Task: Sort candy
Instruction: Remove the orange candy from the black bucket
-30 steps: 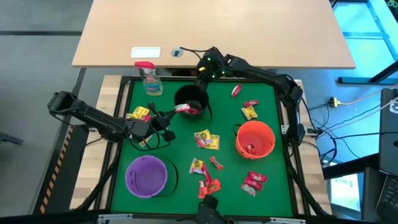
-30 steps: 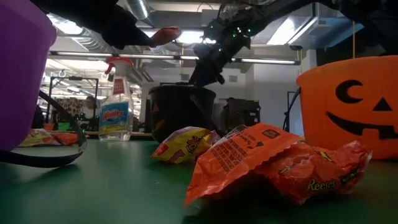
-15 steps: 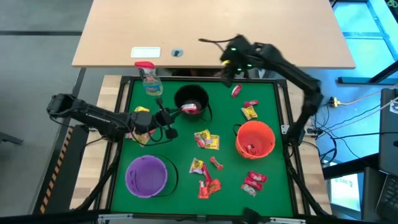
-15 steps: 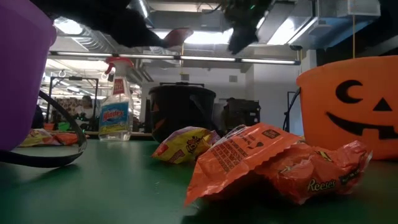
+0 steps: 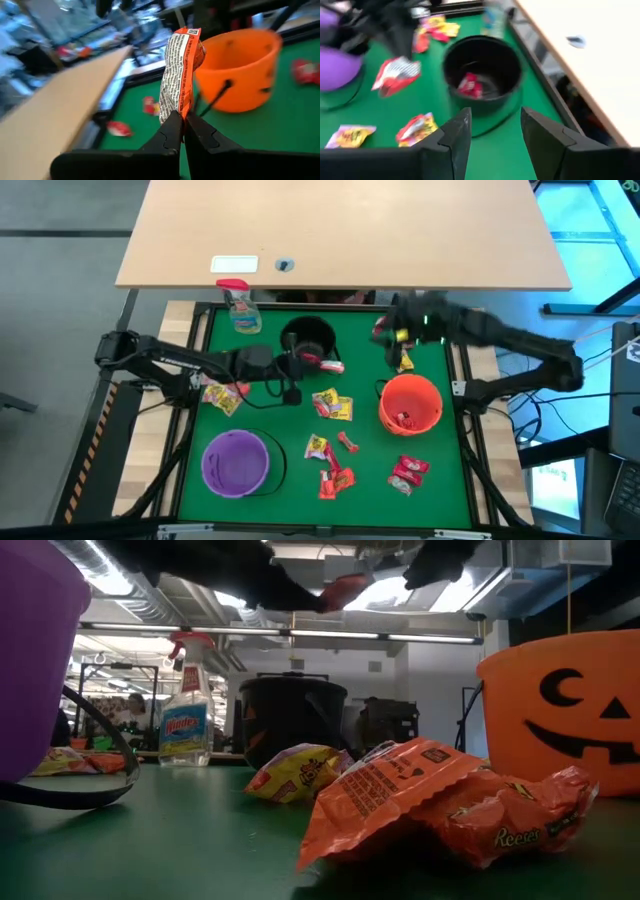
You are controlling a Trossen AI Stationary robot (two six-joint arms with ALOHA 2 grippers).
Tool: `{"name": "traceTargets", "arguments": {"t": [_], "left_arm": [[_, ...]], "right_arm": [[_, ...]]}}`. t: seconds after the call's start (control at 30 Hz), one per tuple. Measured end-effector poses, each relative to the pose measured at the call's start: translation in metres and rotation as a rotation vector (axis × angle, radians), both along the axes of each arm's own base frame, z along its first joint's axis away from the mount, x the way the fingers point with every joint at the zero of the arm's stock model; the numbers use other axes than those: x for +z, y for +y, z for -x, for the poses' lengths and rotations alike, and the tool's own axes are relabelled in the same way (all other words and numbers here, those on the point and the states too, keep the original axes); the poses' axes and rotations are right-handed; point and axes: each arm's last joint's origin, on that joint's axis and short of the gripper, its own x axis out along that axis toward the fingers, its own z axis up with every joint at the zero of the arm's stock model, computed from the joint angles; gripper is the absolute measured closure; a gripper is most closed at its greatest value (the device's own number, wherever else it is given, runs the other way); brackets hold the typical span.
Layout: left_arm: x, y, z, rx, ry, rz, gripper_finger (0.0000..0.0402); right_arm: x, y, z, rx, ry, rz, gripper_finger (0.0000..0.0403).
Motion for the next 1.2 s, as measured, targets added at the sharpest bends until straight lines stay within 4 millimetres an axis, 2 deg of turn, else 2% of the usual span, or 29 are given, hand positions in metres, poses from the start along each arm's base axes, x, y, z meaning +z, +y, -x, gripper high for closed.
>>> {"name": "traceTargets", "arguments": {"t": [0.13,0.3,0.4,0.5,0.9,1.2], "left_arm": [[0.005,0.002,-0.004,-0.059,0.033,0.099,0.0401],[0.005,0.001,-0.004,-0.089,0.075,0.195,0.0401],[0.003,0.001,-0.003,-0.087,0.093,0.236,0.0401],[0.003,0.001,-0.003,-0.080,0.092,0.261,0.0401],[0.002,0.001,-0.003,-0.067,0.093,0.300,0.0401],[-0.002,0.001,-0.001,-0.069,0.136,0.299,0.0401]], "right_arm": [[-0.041,0.030,-0.003,0.074,-0.087,0.067,0.0235],[-0.077,0.059,-0.019,0.262,-0.267,0.252,0.0235],[-0.094,0.069,-0.027,0.251,-0.260,0.304,0.0235],[-0.103,0.072,-0.033,0.227,-0.223,0.325,0.0235],[-0.119,0.078,-0.062,0.321,-0.333,0.296,0.0235],[-0.126,0.077,-0.066,0.305,-0.309,0.323,0.0235]]}}
